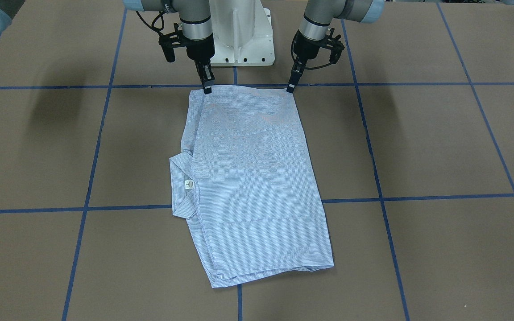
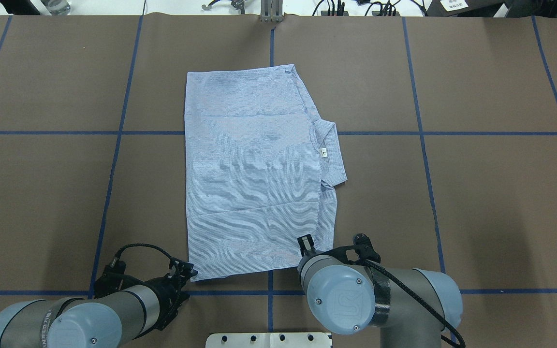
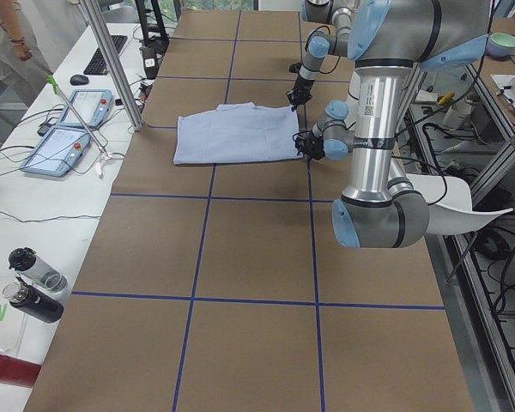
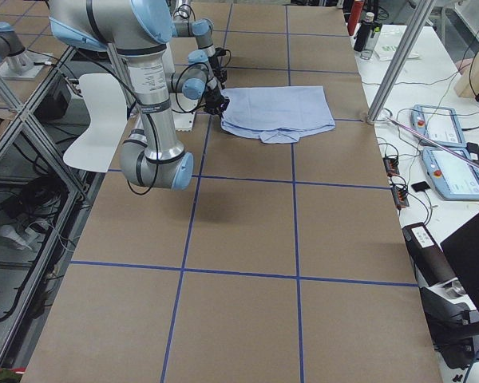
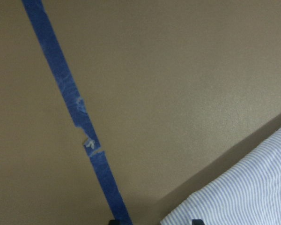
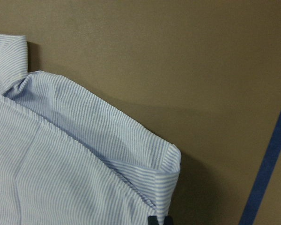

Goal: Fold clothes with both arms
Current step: 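Lower both grippers onto the near edge corners and grasp them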

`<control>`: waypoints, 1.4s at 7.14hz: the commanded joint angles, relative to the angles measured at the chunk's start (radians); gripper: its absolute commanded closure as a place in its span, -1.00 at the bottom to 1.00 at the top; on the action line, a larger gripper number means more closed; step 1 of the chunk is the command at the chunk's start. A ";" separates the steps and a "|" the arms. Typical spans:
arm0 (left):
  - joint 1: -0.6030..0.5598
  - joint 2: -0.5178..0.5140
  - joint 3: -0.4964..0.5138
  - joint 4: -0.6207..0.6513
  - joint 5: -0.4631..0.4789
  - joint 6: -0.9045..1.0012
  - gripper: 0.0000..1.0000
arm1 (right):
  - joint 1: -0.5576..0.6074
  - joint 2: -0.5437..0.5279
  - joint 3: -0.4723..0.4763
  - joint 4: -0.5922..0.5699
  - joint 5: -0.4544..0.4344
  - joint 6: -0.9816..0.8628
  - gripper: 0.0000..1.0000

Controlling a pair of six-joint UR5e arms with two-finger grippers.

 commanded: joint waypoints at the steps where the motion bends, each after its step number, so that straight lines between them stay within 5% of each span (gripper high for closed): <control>1: 0.001 -0.008 0.000 0.000 0.011 -0.003 -0.14 | 0.000 0.000 0.002 0.000 0.002 0.000 1.00; 5: 0.001 -0.008 0.002 0.000 0.021 -0.001 0.03 | 0.000 0.002 0.002 -0.002 0.002 0.000 1.00; 7: 0.001 -0.009 0.002 0.000 0.027 -0.003 0.31 | 0.002 0.000 0.017 -0.014 0.003 0.000 1.00; 9: 0.003 -0.009 0.002 0.000 0.027 -0.003 0.29 | 0.000 -0.001 0.025 -0.023 0.003 0.000 1.00; 10: 0.003 -0.014 0.003 0.000 0.027 -0.003 0.50 | 0.000 -0.001 0.023 -0.021 0.003 0.000 1.00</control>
